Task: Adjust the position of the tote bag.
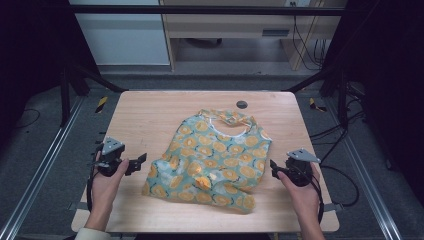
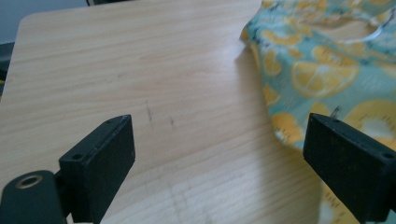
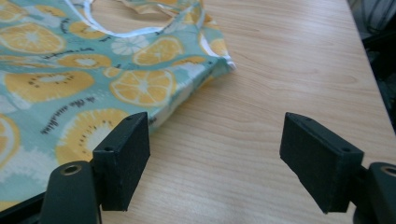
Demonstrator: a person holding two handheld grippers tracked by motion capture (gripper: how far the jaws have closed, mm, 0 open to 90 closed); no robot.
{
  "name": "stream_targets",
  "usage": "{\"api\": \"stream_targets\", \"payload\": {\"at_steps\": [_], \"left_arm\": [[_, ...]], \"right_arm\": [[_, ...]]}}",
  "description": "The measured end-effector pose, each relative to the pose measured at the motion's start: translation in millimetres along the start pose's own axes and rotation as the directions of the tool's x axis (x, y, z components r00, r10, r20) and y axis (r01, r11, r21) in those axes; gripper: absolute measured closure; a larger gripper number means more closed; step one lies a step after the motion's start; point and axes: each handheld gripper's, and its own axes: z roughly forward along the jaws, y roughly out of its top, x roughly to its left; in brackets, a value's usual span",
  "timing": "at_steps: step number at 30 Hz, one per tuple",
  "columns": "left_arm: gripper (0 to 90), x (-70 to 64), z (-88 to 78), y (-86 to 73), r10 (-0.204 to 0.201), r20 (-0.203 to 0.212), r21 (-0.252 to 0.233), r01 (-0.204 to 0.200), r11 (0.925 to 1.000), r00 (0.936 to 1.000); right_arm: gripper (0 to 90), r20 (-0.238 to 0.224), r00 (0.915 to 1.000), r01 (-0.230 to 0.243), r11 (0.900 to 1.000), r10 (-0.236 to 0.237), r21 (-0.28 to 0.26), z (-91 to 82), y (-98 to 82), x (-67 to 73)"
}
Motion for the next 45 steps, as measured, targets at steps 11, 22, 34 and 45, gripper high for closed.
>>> {"api": "stream_targets", "payload": {"at_steps": [11, 22, 34, 45], "left_arm": [[8.8, -14.1, 46.5, 53.5, 0.079, 0.041, 0.092, -0.083, 0.9923, 0.996], [7.5, -39.7, 107.2, 86.9, 0.115, 0.072, 0.174, -0.126, 0.9766, 0.9907], [6.5, -51.6, 112.6, 91.9, 0.115, 0.071, 0.173, -0.125, 0.977, 0.9909], [5.8, -52.3, 114.3, 91.7, 0.097, 0.076, 0.167, -0.109, 0.9799, 0.9924]], "right_arm": [[36.3, -0.065, 0.9975, 0.028, 0.999, -0.027, 0.018, 26.7, 50.7, -22.3], [29.7, -0.14, 0.9891, -0.024, 0.99, 0.044, 0.14, 90.7, 84.0, -38.5], [13.7, -0.18, 0.976, -0.076, 0.966, 0.123, 0.248, 105.5, 67.8, -28.6], [62.5, -0.208, 0.9707, -0.051, 0.949, 0.12, 0.311, 114.7, 59.4, -14.9]]}}
